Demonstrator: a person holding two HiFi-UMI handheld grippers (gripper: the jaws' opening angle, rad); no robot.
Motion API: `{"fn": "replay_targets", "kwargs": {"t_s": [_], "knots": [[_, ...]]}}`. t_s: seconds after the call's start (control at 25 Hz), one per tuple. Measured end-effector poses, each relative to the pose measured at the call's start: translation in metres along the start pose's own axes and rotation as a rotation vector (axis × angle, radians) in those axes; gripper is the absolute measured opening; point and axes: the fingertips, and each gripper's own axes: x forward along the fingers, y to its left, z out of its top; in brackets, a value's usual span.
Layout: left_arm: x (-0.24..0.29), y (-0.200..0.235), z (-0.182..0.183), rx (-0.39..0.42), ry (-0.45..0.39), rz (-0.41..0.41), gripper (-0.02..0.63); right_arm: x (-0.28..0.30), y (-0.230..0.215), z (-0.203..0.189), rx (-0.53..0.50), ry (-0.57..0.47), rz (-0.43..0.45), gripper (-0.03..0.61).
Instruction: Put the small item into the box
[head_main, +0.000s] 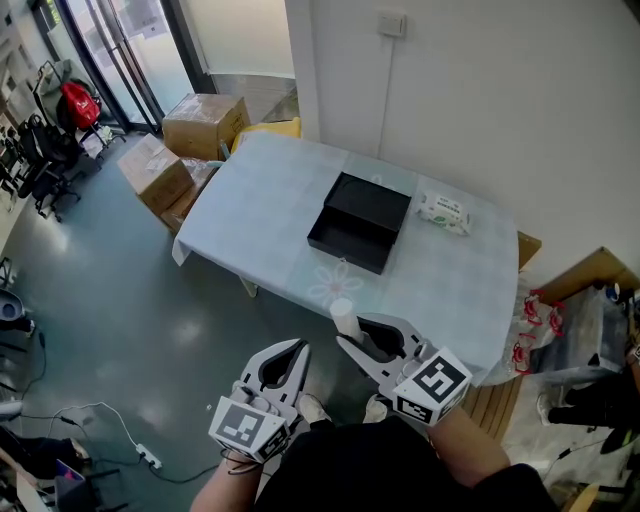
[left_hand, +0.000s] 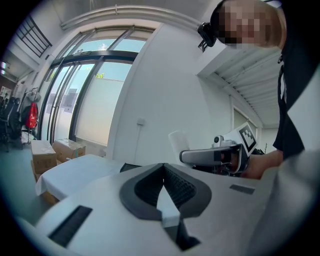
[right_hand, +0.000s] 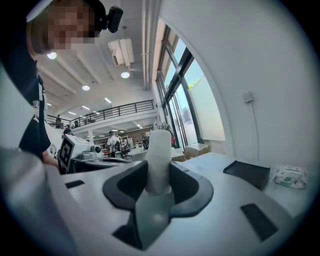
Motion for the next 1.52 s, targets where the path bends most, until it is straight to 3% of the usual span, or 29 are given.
{"fn": "replay_targets", "kwargs": {"t_s": [0.64, 0.92, 1.52], "knots": [[-0.039, 0.063, 0.002, 0.035, 0.008, -0.029, 0.009, 0.069, 0.033, -0.002, 0.009, -0.020, -0.019, 0.138], [-0.046, 0.067, 0.001, 0.024, 0.012, -0.036, 0.009, 0.077, 0.037, -0.003, 0.005, -0.016, -0.023, 0.138], [0.021, 0.071, 0.006, 0.040, 0.034, -0.011, 0.008, 0.079, -0.037, 0.008, 0.003, 0.010, -0.012, 0.138]]}}
